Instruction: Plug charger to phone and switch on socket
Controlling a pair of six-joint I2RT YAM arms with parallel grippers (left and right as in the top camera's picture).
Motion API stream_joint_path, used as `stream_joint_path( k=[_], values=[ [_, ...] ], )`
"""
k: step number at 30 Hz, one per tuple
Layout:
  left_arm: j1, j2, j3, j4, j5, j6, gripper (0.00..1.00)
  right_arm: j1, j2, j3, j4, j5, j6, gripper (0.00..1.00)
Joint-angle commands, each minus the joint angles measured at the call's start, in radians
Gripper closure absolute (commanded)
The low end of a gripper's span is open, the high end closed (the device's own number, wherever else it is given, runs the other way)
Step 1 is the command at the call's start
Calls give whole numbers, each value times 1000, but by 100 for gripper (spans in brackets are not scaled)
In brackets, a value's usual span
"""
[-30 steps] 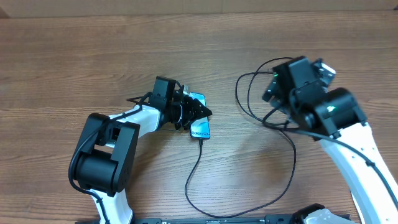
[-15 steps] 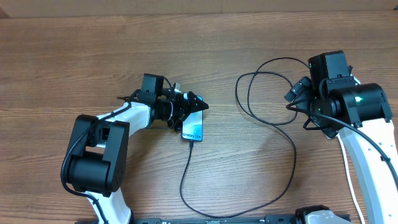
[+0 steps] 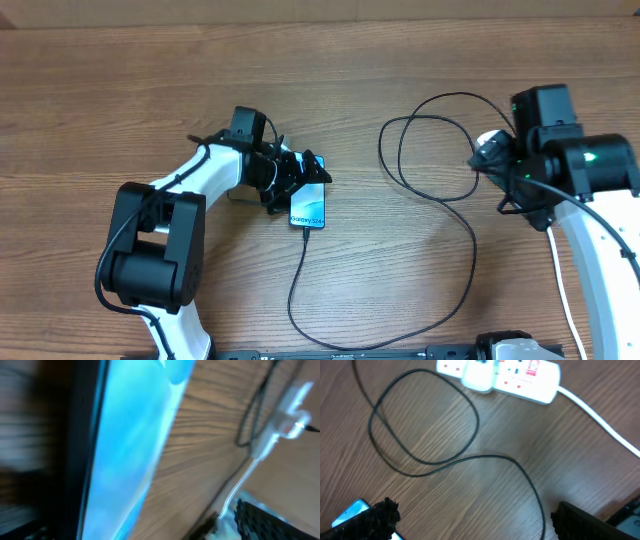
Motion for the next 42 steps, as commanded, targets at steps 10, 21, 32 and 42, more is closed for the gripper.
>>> stream_joint_path(
  k=[10, 21, 32, 42],
  values=[
    [6, 77, 88, -125, -406, 161, 0, -167, -19, 13, -29, -256, -224, 0],
    [6, 52, 313, -355, -548, 187, 0, -167, -19, 12, -23, -240, -224, 0],
    [6, -251, 394, -405, -626, 229, 1, -167, -2, 6, 4, -147, -223, 82],
    [6, -626, 388, -443, -698, 267, 5, -188, 25, 4, 19, -84, -171, 96]
  ],
)
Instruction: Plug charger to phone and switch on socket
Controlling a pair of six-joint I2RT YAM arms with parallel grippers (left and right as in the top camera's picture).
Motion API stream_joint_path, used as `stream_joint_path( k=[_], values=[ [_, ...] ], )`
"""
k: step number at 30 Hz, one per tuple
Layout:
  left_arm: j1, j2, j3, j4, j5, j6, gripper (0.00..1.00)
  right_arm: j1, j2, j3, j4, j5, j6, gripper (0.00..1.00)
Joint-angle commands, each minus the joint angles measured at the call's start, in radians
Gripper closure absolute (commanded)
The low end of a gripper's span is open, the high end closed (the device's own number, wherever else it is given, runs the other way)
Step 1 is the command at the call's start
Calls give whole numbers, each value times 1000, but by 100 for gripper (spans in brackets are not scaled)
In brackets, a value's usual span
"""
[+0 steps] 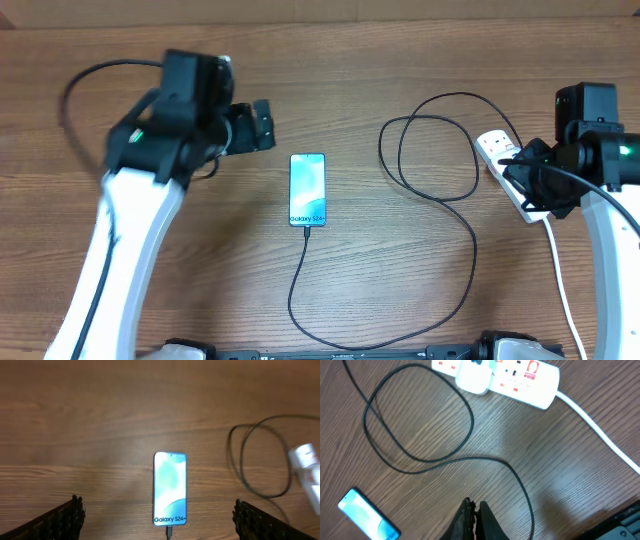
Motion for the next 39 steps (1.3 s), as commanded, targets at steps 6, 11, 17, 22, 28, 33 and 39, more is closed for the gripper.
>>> stream_joint_path(
  k=[6, 11, 17, 22, 28, 33, 39],
  values=[
    [3, -324, -42, -17, -83, 44, 7, -129, 18, 4, 16, 37, 39, 96],
    [3, -491, -135, -28, -125, 31, 6, -243, 47, 4, 63, 36, 34, 96],
    [4, -637, -237, 11, -205, -38, 0, -282, 122, 4, 76, -40, -45, 96],
    [3, -676, -244, 23, -255, -59, 0, -282, 182, 4, 72, -54, -45, 96],
    [4, -655, -244, 44, -317, -73, 0, -282, 230, 4, 72, -136, -68, 96],
    [4, -592, -245, 136, -331, -73, 0, -282, 231, 4, 91, -128, -90, 96],
    [4, -478, -245, 257, -331, -73, 0, -283, 234, 4, 147, -120, -97, 96]
  ],
)
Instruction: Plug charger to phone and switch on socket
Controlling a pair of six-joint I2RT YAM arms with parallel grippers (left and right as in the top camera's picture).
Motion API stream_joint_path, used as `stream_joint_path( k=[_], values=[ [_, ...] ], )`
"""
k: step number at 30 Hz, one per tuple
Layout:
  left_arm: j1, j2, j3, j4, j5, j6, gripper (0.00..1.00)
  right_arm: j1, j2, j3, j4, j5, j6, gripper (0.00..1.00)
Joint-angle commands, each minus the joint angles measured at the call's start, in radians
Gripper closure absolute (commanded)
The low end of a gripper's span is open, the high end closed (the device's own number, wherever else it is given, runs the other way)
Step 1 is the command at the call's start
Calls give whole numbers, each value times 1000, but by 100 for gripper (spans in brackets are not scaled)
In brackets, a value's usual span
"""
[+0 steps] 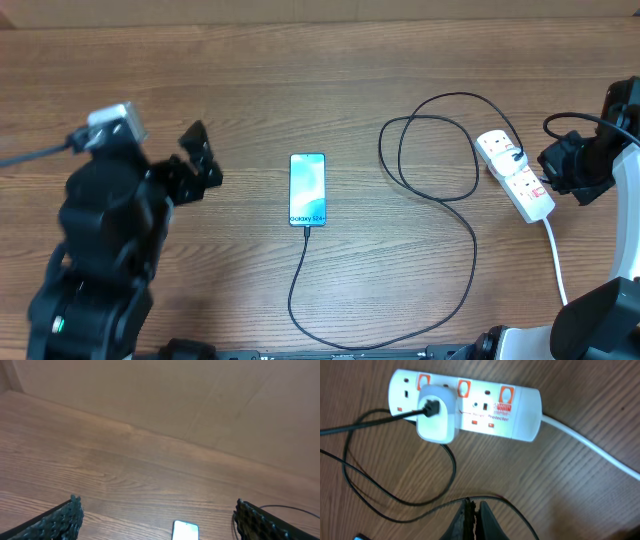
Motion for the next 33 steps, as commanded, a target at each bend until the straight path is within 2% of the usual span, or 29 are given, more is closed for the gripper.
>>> stream_joint_path(
  k=[1, 5, 10, 21, 27, 33],
  values=[
    [4, 65, -5, 43, -21, -11, 0, -3, 5, 4, 23, 2, -13, 96],
    [4, 126, -4, 62, -23, -10, 0, -3, 20, 4, 36, 2, -24, 96],
    [5, 92, -2, -14, -21, -9, 0, -5, 64, 5, 56, 2, -48, 96],
    [5, -239, -2, -275, -205, 28, 0, -62, 124, 39, 69, -1, -85, 96],
    [5, -380, -2, -425, -208, 27, 1, -81, 138, 41, 55, -23, -175, 96],
    [5, -493, -3, -507, -265, 27, 0, -87, 232, 41, 92, -159, -282, 96]
  ],
)
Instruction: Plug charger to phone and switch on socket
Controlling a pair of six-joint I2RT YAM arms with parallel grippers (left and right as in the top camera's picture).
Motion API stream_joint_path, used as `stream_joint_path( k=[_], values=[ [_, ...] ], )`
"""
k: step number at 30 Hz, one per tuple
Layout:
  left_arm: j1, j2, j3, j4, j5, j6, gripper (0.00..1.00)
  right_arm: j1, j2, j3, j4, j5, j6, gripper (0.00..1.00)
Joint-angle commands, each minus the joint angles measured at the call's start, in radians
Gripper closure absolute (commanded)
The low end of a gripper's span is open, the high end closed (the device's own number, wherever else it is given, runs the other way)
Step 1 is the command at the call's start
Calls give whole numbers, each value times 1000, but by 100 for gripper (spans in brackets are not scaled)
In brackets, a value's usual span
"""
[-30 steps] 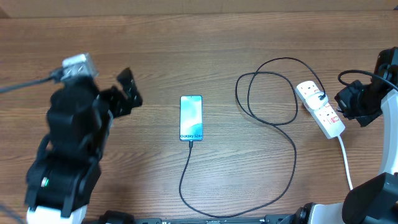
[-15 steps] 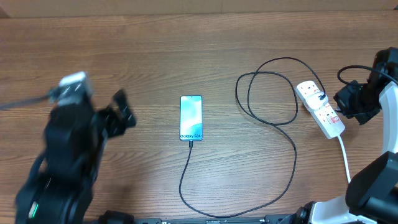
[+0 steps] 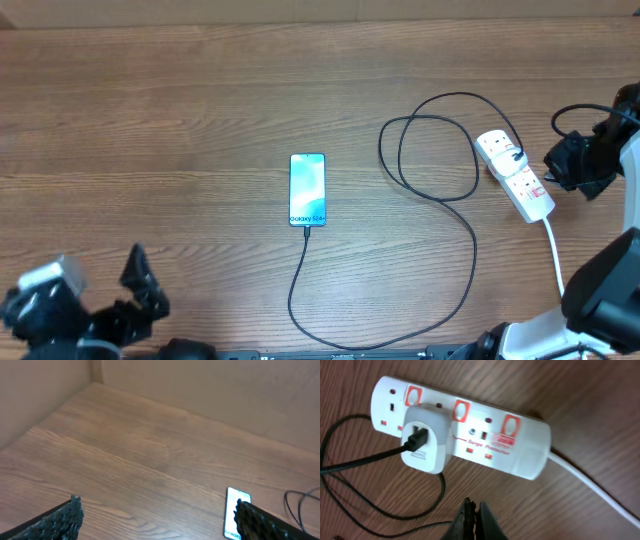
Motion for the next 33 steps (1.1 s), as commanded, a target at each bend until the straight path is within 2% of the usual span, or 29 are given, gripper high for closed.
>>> stream_joint_path(
  k=[1, 8, 20, 28, 33],
  values=[
    [5, -47, 2, -17, -69, 19, 1, -3, 72, 25, 9, -75, -69, 96],
    [5, -50, 2, -73, -104, 20, 1, -4, 147, 97, 6, -71, -61, 96],
    [5, -50, 2, -80, -103, 19, 0, -4, 162, 287, -44, -14, -54, 96],
    [6, -62, 1, -80, -103, 19, 0, -4, 177, 308, -67, 27, -54, 96],
    [100, -93, 1, -80, -103, 19, 0, -4, 233, 322, -90, 20, -53, 96]
  ],
)
